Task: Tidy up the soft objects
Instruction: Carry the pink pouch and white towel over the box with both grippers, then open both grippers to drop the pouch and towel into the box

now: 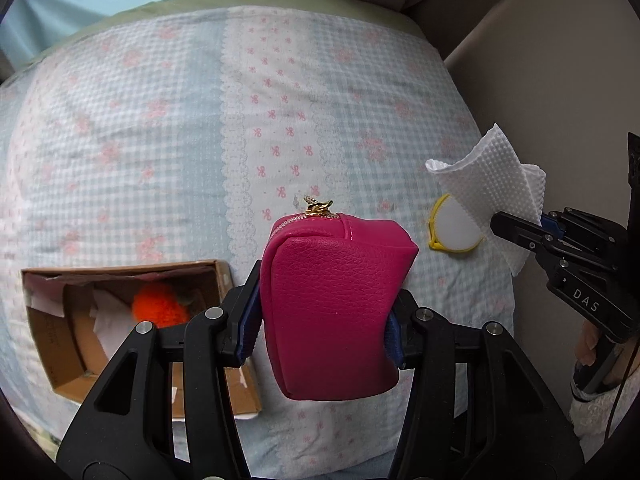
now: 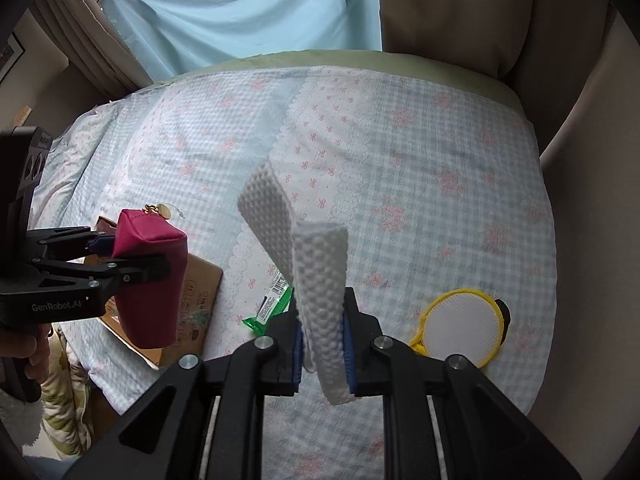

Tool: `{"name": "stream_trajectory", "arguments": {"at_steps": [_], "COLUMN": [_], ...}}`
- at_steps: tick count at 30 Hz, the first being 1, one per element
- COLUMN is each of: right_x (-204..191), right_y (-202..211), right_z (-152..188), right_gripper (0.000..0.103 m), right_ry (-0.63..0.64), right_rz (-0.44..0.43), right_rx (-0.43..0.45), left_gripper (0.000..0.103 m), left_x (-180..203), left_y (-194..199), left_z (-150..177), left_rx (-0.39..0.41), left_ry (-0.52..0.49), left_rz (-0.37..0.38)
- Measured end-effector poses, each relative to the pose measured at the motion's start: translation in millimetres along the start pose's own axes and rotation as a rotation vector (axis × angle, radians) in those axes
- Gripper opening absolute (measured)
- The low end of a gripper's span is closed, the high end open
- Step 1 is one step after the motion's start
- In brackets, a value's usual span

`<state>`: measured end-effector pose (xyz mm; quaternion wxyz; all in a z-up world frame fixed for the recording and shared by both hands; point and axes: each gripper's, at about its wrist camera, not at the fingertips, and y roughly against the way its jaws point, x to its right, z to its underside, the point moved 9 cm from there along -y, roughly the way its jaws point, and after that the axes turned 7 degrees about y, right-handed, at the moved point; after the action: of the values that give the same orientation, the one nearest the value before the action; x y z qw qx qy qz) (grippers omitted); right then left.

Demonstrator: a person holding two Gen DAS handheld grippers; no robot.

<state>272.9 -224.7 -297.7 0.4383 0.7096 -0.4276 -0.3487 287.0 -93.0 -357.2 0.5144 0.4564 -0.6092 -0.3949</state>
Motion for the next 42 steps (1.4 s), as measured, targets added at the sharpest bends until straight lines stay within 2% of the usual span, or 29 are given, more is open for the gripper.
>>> {"name": "stream_trajectory", "arguments": {"at_steps": [9, 16, 20, 26, 31, 36, 42], "right_x": [-73.2, -139.1, -178.6, -232.7, -269.2, -293.0, -302.3], "right_y": [56.6, 62.4, 51.6, 21.9, -13.0, -57.8, -105.8], "right_z": [-9.6, -16.0, -20.0, -27.8, -29.1, -18.1, -2.6], "right_gripper": [0.015, 0.015, 0.015, 0.015, 0.015, 0.015, 0.015], "right_ry": [0.048, 0.031, 0.009, -0.051, -0.131, -0.211, -0.327], "right_rz": [-0.001, -0.028, -0.033, -0.026, -0.031, -0.044, -0.096], "right_rx": [0.054, 0.077, 0.075, 0.038, -0.009, -0.084, -0.157], "left_gripper": [0.046, 0.046, 0.046, 0.046, 0.046, 0.046, 0.046], "left_x": [-43.1, -100.0, -139.2, -204.2, -256.4, -296.6, -320.6], "left_y": [100.8, 146.9, 158.1, 160.6, 147.1, 114.9, 67.1], "left_z": [31.3, 52.7, 61.5, 67.5, 66.5, 65.2, 68.4], "left_rx": [0.113, 0.168, 0.163, 0.119, 0.053, -0.039, -0.141], "left_ry": [0.059, 0.092, 0.093, 0.080, 0.053, 0.007, -0.001], "left_rz": [-0.006, -0.020, -0.033, -0.030, -0.024, -0.042, -0.019]}}
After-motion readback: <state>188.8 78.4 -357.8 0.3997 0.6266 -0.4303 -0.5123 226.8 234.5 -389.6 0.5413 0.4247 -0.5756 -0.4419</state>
